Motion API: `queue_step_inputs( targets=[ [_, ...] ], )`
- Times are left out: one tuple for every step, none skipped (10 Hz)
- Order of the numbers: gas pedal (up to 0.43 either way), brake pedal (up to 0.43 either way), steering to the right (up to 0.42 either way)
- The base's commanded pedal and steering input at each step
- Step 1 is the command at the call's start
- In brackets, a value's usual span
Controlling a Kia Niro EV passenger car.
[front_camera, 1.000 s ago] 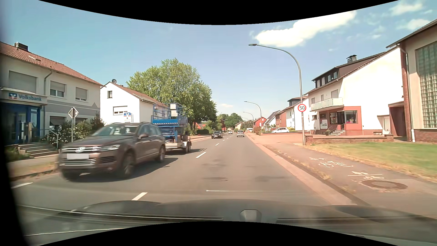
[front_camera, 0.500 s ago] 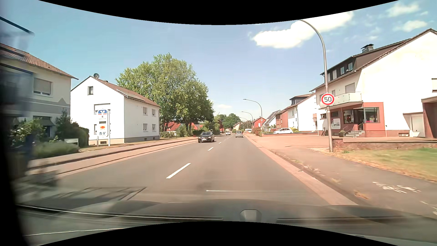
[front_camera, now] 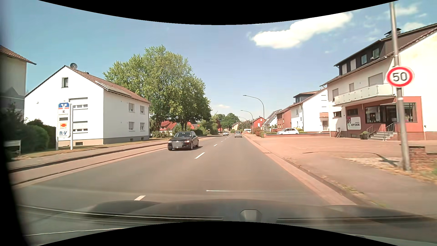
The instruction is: Follow the waypoints while adhering to traffic rules and regulations
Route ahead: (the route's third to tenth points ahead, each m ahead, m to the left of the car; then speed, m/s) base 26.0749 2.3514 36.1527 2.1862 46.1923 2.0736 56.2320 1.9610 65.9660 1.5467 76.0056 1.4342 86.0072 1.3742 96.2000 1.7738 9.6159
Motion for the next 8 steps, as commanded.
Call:
queue_step_inputs(
  targets=[
    [0.248,0.006,0.009],
    [0.248,0.006,0.009],
    [0.248,0.006,0.009],
    [0.248,0.000,0.009],
    [0.260,0.006,0.008],
    [0.260,0.006,0.008],
    [0.268,0.006,0.008],
    [0.268,0.006,0.008]
  ],
)
